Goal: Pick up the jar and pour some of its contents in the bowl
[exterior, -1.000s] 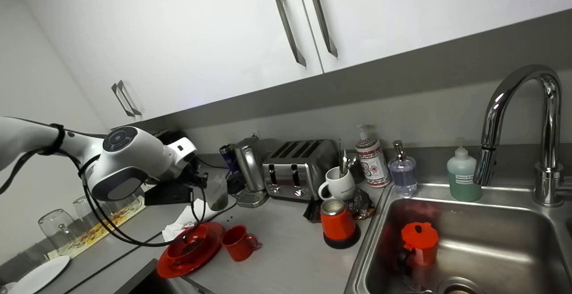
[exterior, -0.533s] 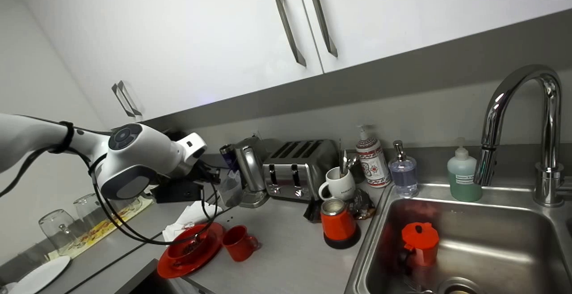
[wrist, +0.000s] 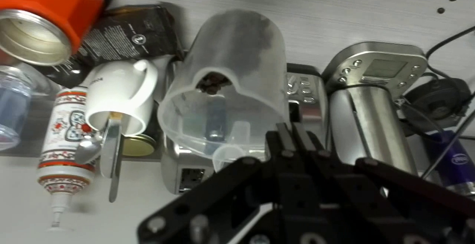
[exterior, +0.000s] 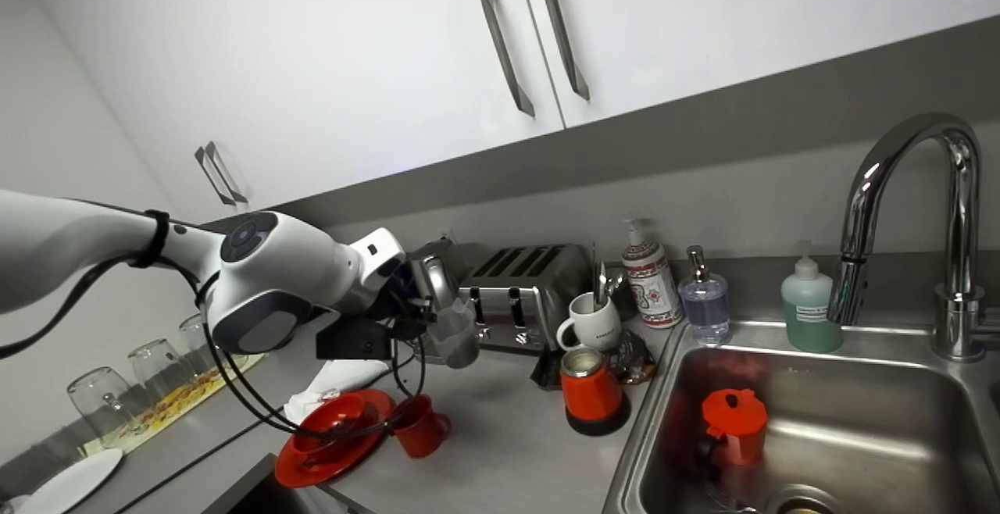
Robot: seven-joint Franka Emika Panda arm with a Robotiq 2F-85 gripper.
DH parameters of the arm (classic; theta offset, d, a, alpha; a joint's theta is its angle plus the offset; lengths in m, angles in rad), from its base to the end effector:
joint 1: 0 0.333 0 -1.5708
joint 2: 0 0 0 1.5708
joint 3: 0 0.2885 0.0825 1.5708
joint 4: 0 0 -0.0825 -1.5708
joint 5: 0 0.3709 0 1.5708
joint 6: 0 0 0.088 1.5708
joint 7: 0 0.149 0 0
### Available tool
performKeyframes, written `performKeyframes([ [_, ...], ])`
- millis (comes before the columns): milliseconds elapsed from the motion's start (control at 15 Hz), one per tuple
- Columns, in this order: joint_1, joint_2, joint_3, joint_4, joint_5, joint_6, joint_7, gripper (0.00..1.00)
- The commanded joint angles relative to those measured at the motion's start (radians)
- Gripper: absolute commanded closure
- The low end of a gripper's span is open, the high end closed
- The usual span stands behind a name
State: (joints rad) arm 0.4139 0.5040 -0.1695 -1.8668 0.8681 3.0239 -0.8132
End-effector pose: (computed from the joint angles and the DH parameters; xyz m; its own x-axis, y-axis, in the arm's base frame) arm 0.6643 0.1191 0.2638 0.7393 0.2019 0.6423 0.2797 -0.9599 -0.0202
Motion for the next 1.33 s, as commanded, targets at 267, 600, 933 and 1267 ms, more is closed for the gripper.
performKeyframes([
  [267, 0.029, 0.099, -0.117, -0.001, -0.023, 0.007, 0.069, 0.96],
  [600, -0.105, 0.142, -0.021, -0.023, -0.502, 0.038, 0.446, 0.96],
  [933, -0.123, 0.171, -0.038, -0.007, -0.781, 0.012, 0.689, 0.97],
  [1267, -0.158, 0.177, 0.006, -0.002, -0.864, 0.000, 0.769, 0.96],
])
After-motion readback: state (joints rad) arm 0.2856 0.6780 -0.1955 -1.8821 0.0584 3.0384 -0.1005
